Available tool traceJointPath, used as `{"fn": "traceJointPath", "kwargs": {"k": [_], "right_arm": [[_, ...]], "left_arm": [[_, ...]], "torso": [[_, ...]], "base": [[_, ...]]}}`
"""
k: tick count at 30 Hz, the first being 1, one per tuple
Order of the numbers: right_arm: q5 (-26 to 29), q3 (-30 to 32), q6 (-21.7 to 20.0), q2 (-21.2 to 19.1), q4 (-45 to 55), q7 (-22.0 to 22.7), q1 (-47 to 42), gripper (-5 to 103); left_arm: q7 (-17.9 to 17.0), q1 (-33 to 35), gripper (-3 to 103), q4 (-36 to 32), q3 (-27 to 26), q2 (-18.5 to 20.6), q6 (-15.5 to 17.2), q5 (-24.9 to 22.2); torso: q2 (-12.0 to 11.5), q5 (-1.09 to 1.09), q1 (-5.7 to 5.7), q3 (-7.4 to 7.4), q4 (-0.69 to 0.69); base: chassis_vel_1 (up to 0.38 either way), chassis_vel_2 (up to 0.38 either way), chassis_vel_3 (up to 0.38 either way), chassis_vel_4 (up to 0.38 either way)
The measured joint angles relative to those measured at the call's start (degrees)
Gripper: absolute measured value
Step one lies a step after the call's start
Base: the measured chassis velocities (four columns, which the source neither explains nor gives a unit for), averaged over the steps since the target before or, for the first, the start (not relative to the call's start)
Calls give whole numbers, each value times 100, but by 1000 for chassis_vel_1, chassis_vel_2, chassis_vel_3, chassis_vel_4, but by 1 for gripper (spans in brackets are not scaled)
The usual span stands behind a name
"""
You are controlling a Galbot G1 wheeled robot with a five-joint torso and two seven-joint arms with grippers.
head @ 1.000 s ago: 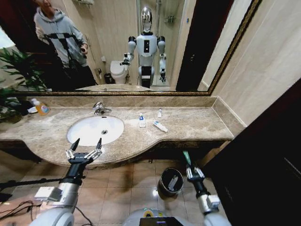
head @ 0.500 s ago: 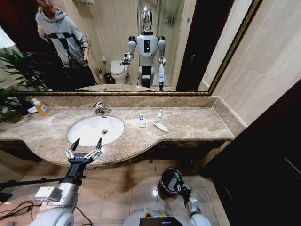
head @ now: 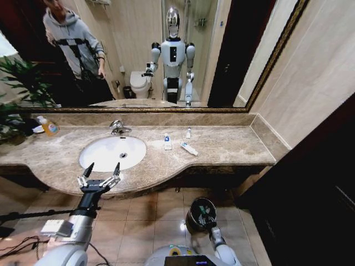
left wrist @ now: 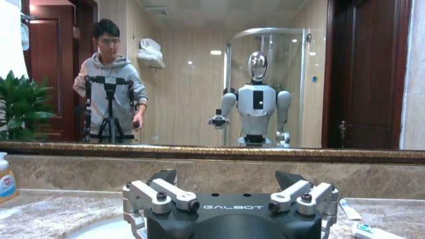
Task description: Pick up the trash from the sink and place it in the trash bin.
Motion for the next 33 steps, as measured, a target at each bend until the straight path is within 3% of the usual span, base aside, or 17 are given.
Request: {"fn": "traceJointPath", "kwargs": {"k": [2, 6, 7, 9, 10, 11, 12, 14, 17, 22, 23, 30, 33], "right_arm": [[-27, -3, 0, 5, -60, 3, 73, 32], [-30, -4, 0, 2, -72, 10, 121, 37], [-30, -3, 0, -6, -71, 15, 139, 47], [-30, -1, 0, -10, -70, 19, 143, 47], [-17, 14, -1, -21, -45, 28, 138, 58], [-8, 20, -1, -27, -24, 32, 131, 58], [27, 42, -2, -54, 107, 65, 70, 70], [37, 59, -2, -67, 200, 83, 25, 70], [188, 148, -40, -151, 844, 146, -262, 85], [372, 338, -143, -298, 2168, 245, -927, 99], [372, 338, -143, -298, 2168, 245, -927, 99], [814, 591, -291, -436, 4670, 317, -2502, 100], [863, 617, -256, -431, 5195, 328, -2817, 100]], "left_arm": [[0, 0, 100, 0, 0, 0, 0, 0], [0, 0, 100, 0, 0, 0, 0, 0], [0, 0, 100, 0, 0, 0, 0, 0], [0, 0, 100, 0, 0, 0, 0, 0], [0, 0, 100, 0, 0, 0, 0, 0], [0, 0, 100, 0, 0, 0, 0, 0], [0, 0, 100, 0, 0, 0, 0, 0], [0, 0, 100, 0, 0, 0, 0, 0], [0, 0, 100, 0, 0, 0, 0, 0], [0, 0, 100, 0, 0, 0, 0, 0], [0, 0, 100, 0, 0, 0, 0, 0], [1, 0, 100, 0, 0, 0, 0, 0], [1, 0, 100, 0, 0, 0, 0, 0]], "torso": [[0, 0, 0, 0, 0], [0, 0, 0, 0, 0], [0, 0, 0, 0, 0], [0, 0, 0, 0, 0], [0, 0, 0, 0, 0], [0, 0, 0, 0, 0], [0, 0, 0, 0, 0], [0, 1, 0, 0, 0], [0, 1, -1, -1, 0], [0, 0, -1, -1, 0], [0, 0, -1, -1, 0], [1, 1, -1, -1, -1], [1, 0, -1, -1, 0]], "base": [[0, 0, 0, 0], [0, 0, 0, 0], [0, 0, 0, 0], [0, 0, 0, 0], [0, 0, 0, 0], [0, 0, 0, 0], [0, 0, 0, 0], [0, 0, 0, 0], [0, 0, 0, 0], [0, 0, 0, 0], [0, 0, 0, 0], [0, 0, 0, 0], [0, 0, 0, 0]]}}
